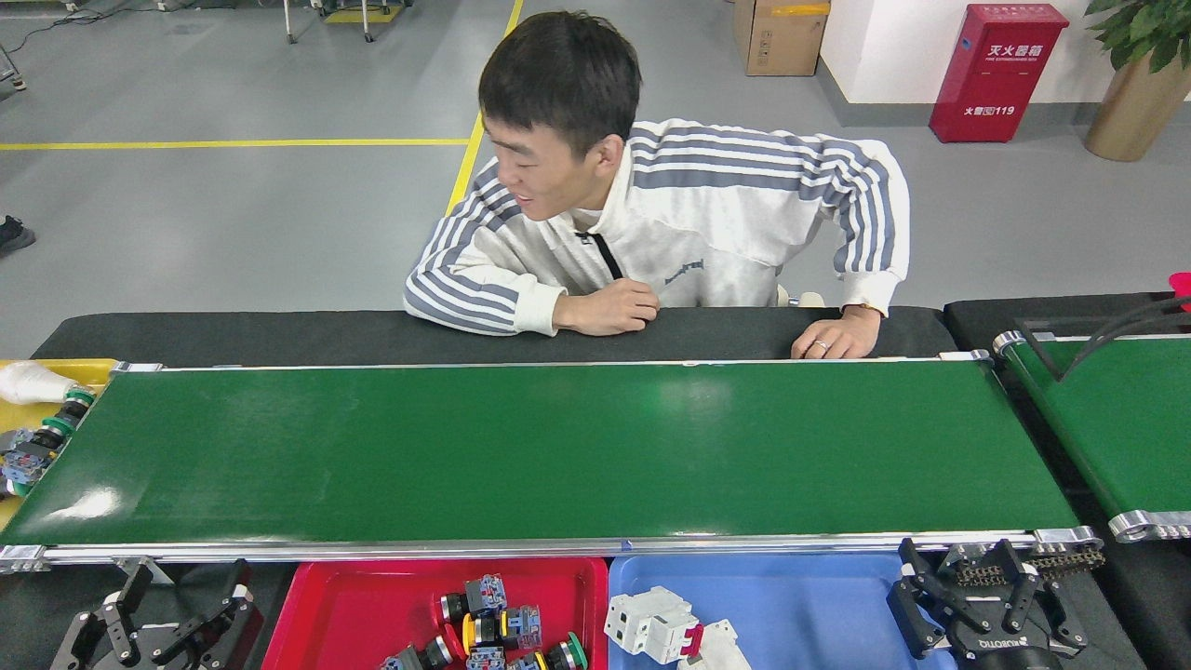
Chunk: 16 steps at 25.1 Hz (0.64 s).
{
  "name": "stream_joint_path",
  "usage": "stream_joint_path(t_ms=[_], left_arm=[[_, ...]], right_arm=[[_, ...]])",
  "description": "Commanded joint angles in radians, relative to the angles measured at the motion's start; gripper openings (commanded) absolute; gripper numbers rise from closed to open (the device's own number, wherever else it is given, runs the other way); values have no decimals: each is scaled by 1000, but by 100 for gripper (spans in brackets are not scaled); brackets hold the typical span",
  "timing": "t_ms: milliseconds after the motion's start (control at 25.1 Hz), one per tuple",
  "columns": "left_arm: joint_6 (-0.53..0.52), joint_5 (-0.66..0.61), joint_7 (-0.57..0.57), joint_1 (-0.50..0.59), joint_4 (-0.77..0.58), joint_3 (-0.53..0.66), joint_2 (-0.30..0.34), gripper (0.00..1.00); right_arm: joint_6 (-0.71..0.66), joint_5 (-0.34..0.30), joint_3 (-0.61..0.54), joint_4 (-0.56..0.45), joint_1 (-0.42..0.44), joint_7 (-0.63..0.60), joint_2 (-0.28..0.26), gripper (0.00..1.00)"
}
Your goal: Pick switch part from conveyor to tray
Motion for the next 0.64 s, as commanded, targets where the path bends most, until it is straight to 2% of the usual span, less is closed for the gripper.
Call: stream_joint_path(t_ms=[0, 119, 597], left_arm=[[51, 4, 9, -3, 7, 2, 25, 99], [51, 5, 9, -10, 15, 8, 29, 99], [49, -1, 9, -12, 5, 5, 23, 100]], right_arm=[[-1, -2, -1, -14, -5, -6, 8, 97], [-3, -1, 1, -15, -12, -6, 39, 98], [1, -1, 33, -12, -12, -6, 35, 98]])
